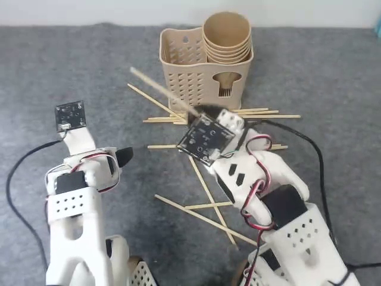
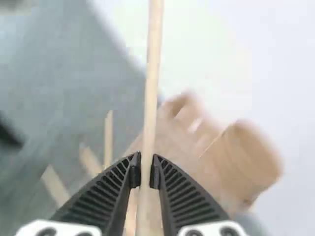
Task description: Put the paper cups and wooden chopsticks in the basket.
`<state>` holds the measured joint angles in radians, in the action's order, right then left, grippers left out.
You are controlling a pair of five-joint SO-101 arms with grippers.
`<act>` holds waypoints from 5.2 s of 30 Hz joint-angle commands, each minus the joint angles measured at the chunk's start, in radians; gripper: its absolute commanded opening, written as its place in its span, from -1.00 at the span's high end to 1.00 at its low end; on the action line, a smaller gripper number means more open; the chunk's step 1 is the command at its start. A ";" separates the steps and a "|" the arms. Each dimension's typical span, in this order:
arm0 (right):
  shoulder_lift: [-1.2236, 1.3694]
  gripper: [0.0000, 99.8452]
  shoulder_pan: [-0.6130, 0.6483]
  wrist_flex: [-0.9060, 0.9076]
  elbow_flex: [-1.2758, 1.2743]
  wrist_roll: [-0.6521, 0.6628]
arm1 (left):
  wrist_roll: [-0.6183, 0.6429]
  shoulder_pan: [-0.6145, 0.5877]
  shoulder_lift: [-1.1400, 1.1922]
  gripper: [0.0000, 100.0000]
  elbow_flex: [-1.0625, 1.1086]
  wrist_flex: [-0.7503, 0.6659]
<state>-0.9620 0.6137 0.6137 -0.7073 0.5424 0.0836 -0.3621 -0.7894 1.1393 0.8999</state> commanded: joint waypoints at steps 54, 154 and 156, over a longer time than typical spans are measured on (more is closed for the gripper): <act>0.364 0.79 -0.317 1.058 1.002 -0.715 | -0.272 0.420 0.011 0.32 -0.177 0.239; -0.298 0.80 -1.751 0.021 -0.606 -0.437 | -0.614 1.057 0.922 0.72 -0.588 -0.029; -0.298 0.80 -1.751 0.021 -0.606 -0.437 | -0.615 1.057 0.927 0.79 -0.601 -0.005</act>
<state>-1.2413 -1.1339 0.6536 -1.3303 0.1189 -0.5148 0.7012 0.1327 0.5715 0.8769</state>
